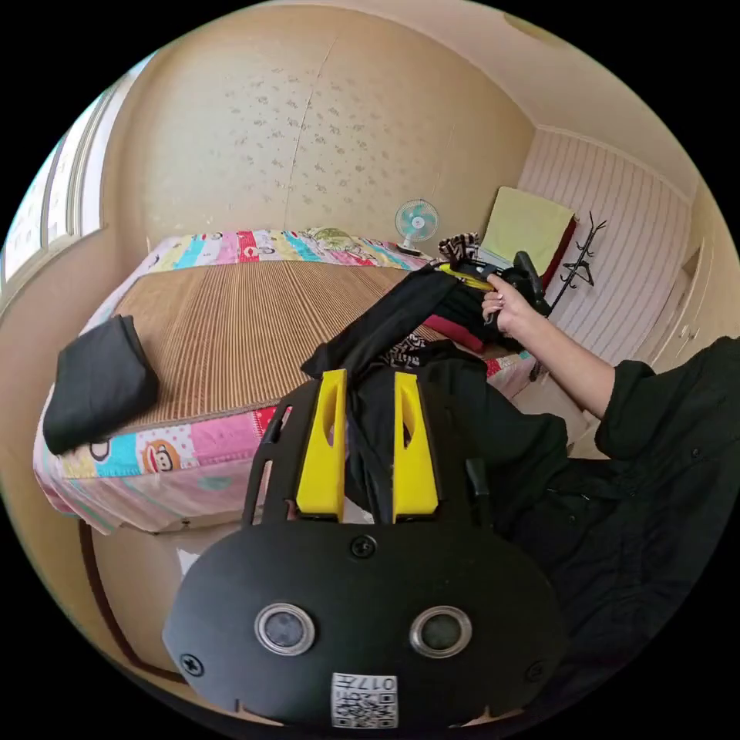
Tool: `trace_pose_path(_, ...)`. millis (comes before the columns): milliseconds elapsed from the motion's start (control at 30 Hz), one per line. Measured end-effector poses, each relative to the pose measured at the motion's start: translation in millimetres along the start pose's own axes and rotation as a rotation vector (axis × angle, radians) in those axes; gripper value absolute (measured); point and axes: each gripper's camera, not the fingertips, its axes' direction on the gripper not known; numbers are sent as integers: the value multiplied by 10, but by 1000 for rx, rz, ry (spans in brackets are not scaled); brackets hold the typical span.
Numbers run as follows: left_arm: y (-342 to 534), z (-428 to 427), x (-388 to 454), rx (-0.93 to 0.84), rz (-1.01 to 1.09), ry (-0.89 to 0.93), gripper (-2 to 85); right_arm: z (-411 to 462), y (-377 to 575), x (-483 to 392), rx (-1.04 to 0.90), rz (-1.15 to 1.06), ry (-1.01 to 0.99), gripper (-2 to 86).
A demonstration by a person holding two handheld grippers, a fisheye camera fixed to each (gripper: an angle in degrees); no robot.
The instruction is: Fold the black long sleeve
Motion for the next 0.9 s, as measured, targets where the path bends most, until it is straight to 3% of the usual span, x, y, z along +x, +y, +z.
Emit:
trace_pose_path(67, 109, 134, -132, -24, -92, 103, 110, -58, 331, 806, -97, 160, 117, 26)
trace_pose_path(167, 106, 205, -243, -41, -169, 188, 122, -108, 624, 1521, -176, 316, 122, 20)
trace_pose_path(300, -32, 86, -360, -69, -213, 157, 137, -375, 583, 1734, -155, 312, 24, 52)
trace_pose_path(433, 47, -124, -787, -87, -291, 285, 158, -960, 544, 1810, -174, 261, 33, 114)
trace_pose_path(533, 262, -232, -1200, -119, -336, 499, 179, -1363, 681, 1984, -301, 177, -76, 133)
trace_pose_path(667, 436, -445, -1233, -169, -273, 562, 174, -1836, 1204, 2225, -481, 201, -222, 147)
trace_pose_path(800, 308, -545, -996, -184, -183, 647, 94, -1952, 1594, 2189, -545, 225, -502, 128)
trace_pose_path(900, -71, -722, -985, -114, -121, 715, 39, -1866, 1564, 1889, -578, 105, -785, 54)
